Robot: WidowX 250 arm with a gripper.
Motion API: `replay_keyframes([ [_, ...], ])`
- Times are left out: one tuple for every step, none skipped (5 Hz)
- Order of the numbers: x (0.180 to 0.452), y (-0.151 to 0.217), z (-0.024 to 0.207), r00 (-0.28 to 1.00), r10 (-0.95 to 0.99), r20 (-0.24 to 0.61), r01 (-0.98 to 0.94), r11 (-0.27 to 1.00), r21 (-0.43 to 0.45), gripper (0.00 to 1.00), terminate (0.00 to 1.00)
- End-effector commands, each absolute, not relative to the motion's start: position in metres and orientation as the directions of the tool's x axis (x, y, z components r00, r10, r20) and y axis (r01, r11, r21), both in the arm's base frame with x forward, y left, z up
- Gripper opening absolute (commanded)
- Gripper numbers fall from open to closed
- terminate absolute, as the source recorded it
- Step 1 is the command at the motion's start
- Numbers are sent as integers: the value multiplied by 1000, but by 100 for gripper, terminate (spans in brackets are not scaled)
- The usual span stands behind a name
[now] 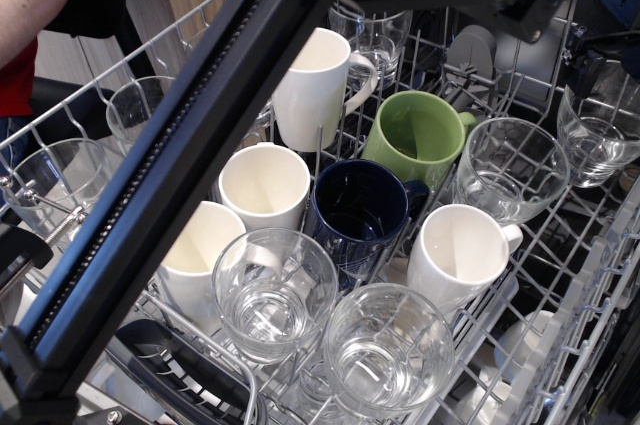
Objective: Pick up any cup
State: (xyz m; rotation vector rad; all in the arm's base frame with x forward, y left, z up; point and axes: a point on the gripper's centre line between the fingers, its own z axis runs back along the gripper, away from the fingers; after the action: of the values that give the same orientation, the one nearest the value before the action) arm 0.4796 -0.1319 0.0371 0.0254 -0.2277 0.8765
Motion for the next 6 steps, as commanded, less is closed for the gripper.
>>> replay_keyframes([
  [480, -132, 37, 617, 759, 208, -764, 641, -71, 100, 0],
  [482, -131, 28, 600, 777, 190, -781, 621, -73, 100, 0],
  [484, -131, 16, 573, 798, 185, -798, 595, -92, 100, 0],
  [488, -131, 10, 566, 796, 213, -792, 597, -130, 100, 0],
  [499, -134, 7, 552, 803, 225, -795, 588, -147, 100, 0],
  [503, -137, -1, 530, 810, 250, -804, 574, -155, 100, 0],
])
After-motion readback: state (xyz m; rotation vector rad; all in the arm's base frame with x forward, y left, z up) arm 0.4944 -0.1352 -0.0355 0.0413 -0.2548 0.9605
